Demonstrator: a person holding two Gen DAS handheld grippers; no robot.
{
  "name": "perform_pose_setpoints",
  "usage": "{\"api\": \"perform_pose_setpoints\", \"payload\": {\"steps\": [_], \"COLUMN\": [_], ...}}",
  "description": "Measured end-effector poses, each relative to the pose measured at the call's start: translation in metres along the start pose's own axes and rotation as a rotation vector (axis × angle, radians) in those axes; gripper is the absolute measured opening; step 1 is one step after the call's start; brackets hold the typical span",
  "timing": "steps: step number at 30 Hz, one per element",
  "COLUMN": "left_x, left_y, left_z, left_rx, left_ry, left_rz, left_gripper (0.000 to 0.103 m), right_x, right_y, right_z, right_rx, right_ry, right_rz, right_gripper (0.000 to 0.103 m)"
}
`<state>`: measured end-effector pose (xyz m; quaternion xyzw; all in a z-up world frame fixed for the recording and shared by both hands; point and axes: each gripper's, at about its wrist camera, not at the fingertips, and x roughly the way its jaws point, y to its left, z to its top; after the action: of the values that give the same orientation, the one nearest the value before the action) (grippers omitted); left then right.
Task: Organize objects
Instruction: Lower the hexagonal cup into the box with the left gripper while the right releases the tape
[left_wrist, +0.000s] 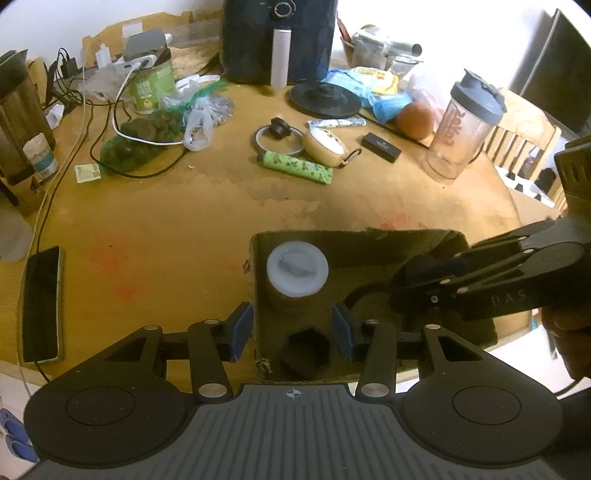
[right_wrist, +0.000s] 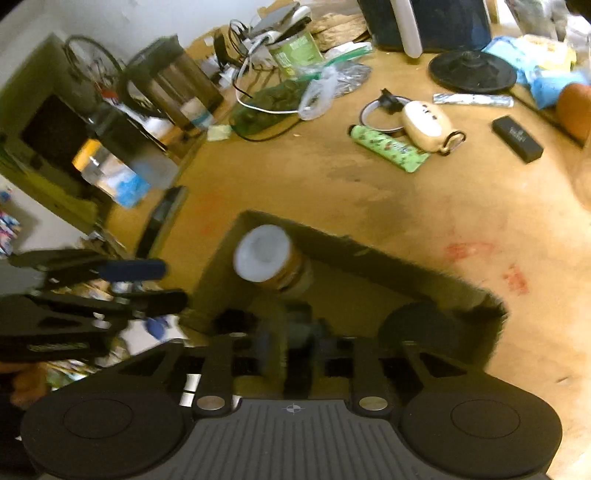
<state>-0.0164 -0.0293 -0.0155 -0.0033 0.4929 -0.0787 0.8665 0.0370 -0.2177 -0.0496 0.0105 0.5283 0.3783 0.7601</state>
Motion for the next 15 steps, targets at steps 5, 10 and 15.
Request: {"api": "perform_pose_setpoints", "payload": {"steps": [5, 10, 15], "left_x": [-0.002, 0.0, 0.003], "left_y": [0.0, -0.003, -0.01], "left_z": [0.007, 0.016, 0.025], "left_rx": [0.001, 0.02, 0.048], "left_ry": [-0.021, -0.035, -0.043], "left_rz": [-0.001, -0.012, -0.027], "left_gripper": [0.046, 0.046, 0.046], "right_x": [-0.01, -0.014, -0.019], "right_y": [0.006, 0.005, 0.001], "right_z": [0.003, 0.003, 0.003], "right_rx": [-0.085, -0.096, -0.089], "right_ry": [-0.051, -0.067, -0.088], "right_rz": [-0.053, -0.07, -0.11], "right_gripper": [0.08, 0.093, 0.1]}}
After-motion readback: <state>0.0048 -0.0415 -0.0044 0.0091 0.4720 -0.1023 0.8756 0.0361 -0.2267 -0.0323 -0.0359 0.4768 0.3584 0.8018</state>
